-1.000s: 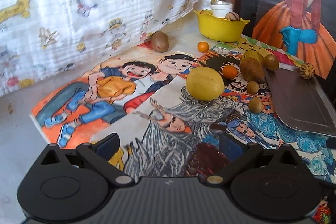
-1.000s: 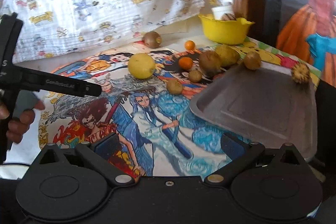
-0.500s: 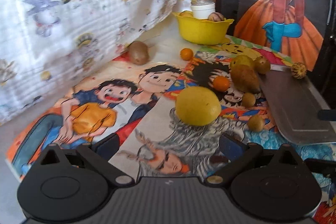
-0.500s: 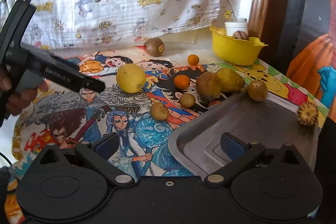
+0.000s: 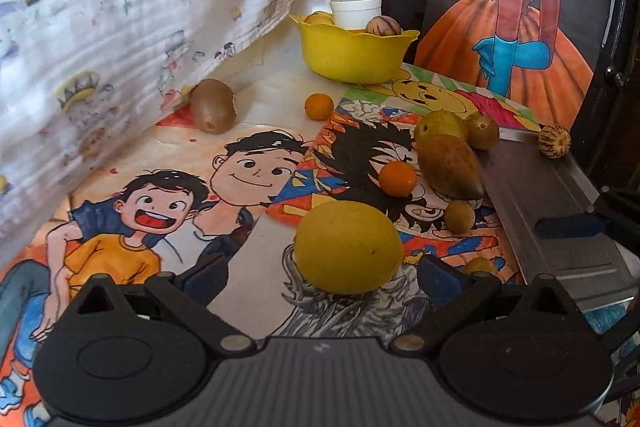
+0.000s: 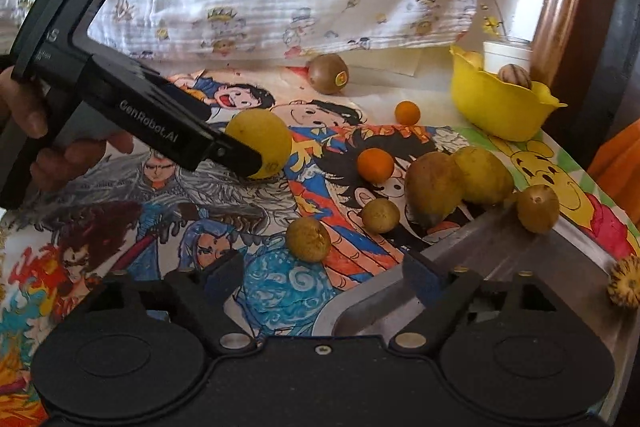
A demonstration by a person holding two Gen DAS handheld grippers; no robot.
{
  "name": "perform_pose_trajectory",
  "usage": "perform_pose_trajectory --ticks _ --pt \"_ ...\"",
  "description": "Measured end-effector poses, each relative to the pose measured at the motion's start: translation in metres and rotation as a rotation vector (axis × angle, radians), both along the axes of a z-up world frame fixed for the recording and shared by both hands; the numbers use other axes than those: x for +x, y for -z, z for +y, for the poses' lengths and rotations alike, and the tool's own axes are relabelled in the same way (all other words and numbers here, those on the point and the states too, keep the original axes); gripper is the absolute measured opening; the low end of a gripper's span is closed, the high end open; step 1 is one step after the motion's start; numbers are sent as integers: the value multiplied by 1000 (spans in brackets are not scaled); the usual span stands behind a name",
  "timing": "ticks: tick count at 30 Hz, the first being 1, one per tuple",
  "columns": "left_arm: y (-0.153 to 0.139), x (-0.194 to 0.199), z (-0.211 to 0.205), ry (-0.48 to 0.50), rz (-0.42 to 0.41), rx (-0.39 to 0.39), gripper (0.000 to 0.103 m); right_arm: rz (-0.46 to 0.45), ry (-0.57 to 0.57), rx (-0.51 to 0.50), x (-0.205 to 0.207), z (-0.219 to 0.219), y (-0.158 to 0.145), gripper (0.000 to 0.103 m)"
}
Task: Organize fruits
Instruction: 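Grasp the yellow lemon with the left tool while the right tool grasps a small brown fruit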
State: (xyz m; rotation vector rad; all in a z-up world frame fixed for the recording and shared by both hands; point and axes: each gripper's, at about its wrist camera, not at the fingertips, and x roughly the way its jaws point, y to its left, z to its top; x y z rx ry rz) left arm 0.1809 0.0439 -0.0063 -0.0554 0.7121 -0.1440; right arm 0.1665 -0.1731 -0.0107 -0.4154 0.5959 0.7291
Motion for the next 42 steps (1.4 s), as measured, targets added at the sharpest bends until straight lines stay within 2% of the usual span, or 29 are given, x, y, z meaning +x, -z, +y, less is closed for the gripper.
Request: perform_pose_trajectory --ticks 10,16,28,33,42 --pt "6 11 4 -26 10 -104 102 11 -28 6 11 11 7 64" --pt "9 16 4 -31 22 -111 92 41 -27 38 18 13 9 54" --pt "12 19 1 -5 21 -123 79 87 -34 82 24 14 11 38" --pt "12 22 -1 18 28 -149 67 91 -27 91 24 13 12 36" --pt "13 21 -5 14 23 -128 66 93 -19 107 23 11 13 31"
